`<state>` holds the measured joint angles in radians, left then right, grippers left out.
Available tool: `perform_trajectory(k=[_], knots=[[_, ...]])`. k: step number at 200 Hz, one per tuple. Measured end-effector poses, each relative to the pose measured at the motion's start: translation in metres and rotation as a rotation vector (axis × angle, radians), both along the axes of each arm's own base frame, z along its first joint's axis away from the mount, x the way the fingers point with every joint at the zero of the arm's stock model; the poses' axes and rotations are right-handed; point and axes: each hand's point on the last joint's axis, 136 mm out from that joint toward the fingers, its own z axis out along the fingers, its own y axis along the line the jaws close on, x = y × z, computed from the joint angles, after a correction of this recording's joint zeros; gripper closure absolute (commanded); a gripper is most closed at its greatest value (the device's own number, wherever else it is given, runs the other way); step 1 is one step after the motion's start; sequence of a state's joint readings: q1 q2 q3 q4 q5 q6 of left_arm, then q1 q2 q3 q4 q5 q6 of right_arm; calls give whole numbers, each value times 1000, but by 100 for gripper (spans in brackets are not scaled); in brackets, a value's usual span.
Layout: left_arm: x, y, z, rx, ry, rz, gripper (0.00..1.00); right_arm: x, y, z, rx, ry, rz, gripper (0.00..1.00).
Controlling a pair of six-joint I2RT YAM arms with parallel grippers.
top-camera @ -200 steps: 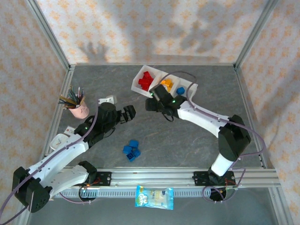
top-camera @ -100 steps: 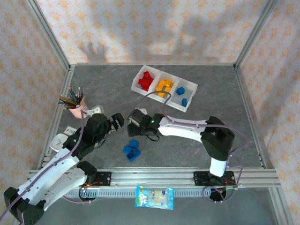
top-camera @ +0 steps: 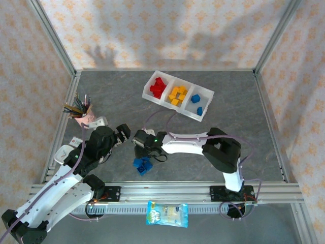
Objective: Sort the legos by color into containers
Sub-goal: Pick up the lego from the bottom-center of the table.
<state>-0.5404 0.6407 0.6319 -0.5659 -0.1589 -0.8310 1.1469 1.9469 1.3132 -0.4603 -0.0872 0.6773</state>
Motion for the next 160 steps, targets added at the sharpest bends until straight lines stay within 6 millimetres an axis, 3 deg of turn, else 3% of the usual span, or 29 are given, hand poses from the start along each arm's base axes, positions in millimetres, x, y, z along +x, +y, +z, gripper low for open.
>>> perform_trajectory(k=[76,131,160], knots=[[0,0,0,1,1,0,1,-2,-6,-8,-46,6,-24,27],[0,0,0,1,1,-1,1,-9,-43,-13,-156,-1,-59,36],[0,-1,0,-1,2,-4,1,-9,-50,-14,-173,-7,-69,44]])
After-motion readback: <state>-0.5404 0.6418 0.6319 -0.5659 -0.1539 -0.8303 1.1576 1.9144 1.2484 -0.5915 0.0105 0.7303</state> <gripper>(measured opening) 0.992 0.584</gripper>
